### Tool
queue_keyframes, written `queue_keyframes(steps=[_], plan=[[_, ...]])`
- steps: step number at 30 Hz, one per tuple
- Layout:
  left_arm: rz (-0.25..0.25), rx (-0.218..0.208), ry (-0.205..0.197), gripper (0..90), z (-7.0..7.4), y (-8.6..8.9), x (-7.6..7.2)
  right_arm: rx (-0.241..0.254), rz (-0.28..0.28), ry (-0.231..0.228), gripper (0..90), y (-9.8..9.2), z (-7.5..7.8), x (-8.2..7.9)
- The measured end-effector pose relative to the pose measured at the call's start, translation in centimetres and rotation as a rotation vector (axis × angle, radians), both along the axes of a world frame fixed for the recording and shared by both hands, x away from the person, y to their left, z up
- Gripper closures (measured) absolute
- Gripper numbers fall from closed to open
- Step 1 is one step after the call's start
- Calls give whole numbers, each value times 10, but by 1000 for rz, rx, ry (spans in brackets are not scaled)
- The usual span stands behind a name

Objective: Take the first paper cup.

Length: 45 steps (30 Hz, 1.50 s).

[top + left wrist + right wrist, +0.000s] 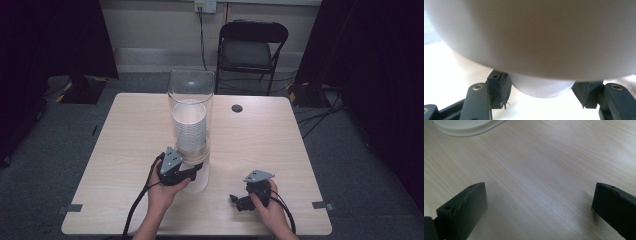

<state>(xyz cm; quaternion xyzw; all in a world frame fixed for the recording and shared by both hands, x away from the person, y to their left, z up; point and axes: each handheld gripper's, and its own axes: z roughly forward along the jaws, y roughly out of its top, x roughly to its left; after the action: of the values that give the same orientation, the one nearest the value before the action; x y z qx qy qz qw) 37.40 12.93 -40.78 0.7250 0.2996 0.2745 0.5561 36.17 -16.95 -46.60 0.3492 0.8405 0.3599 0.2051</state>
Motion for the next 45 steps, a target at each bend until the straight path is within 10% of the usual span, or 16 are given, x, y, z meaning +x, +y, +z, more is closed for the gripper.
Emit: queue_keyframes(steps=[14,26,35,40,41,45], plan=[[-12,-50,21,208,11,5,2,0,2,1,0,0,0,0],[-25,-57,34,235,19,0,6,-1,2,0,0,0,0,0],[-12,-32,-34,347,7,0,2,0,2,0,0,0,0,0],[5,24,44,372,-3,-1,6,-1,2,1,0,0,0,0],[34,239,268,370,-38,-1,11,-1,1,0,0,0,0,0],[5,81,188,365,-50,7,-4,-1,6,0,0,-1,0,0]])
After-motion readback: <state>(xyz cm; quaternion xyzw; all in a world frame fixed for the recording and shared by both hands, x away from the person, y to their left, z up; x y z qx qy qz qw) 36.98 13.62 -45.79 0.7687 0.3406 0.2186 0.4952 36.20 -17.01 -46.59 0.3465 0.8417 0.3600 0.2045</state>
